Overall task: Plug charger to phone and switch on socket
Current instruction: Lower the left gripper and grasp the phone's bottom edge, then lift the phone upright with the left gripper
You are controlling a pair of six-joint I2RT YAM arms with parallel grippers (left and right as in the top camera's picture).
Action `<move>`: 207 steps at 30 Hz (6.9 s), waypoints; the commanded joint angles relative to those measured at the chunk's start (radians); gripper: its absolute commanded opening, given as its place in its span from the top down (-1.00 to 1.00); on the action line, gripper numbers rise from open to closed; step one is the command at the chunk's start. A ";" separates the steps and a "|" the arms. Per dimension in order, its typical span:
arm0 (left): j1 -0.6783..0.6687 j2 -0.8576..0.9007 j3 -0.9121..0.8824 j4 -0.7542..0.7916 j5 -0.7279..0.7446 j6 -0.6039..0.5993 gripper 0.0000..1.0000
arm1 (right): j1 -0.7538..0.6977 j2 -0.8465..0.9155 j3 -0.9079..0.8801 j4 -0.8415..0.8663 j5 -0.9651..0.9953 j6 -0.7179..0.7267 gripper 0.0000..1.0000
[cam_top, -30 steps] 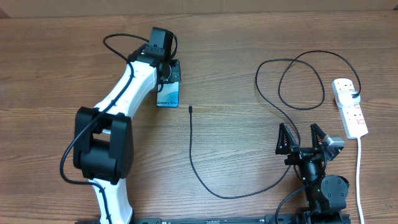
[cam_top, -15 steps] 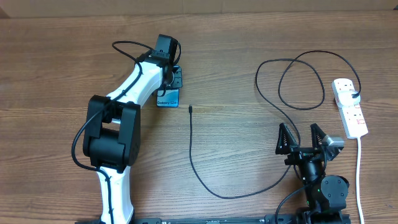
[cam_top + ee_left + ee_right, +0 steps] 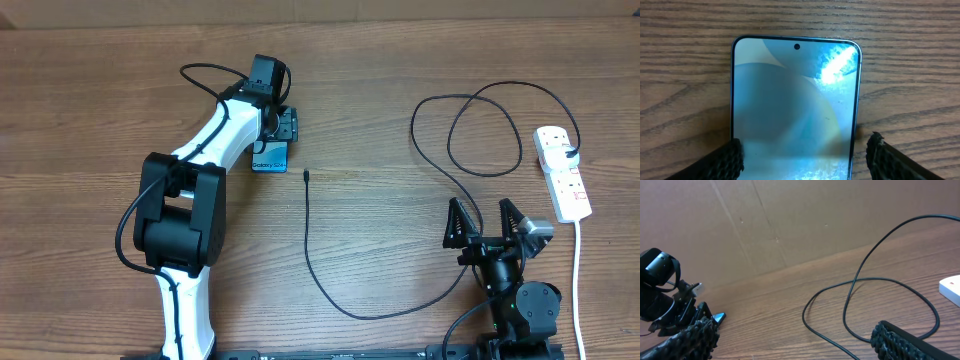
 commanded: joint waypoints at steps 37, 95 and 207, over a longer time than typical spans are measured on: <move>-0.006 0.088 -0.002 -0.279 0.065 0.011 -0.92 | -0.004 -0.011 -0.010 0.006 0.001 -0.005 -1.00; -0.005 0.088 -0.002 -0.331 0.053 -0.148 -0.71 | -0.004 -0.011 -0.010 0.006 0.001 -0.005 -1.00; 0.185 0.081 0.075 -0.430 0.743 0.187 -0.38 | -0.003 -0.011 -0.010 0.078 -0.112 -0.004 -1.00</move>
